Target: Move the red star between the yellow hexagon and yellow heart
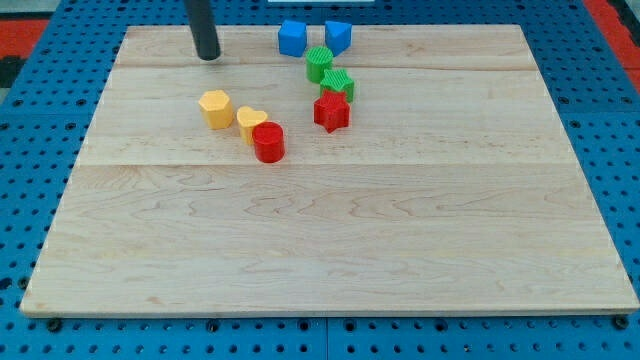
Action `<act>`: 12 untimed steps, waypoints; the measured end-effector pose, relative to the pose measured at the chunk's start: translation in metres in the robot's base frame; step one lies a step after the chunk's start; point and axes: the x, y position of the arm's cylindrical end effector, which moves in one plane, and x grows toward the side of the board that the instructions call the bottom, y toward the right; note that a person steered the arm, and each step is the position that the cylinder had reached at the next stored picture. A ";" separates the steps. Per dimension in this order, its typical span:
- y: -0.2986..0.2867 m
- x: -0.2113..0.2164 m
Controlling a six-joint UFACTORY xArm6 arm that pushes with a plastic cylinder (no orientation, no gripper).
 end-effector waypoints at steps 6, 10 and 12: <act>0.112 0.125; 0.120 0.191; 0.122 0.231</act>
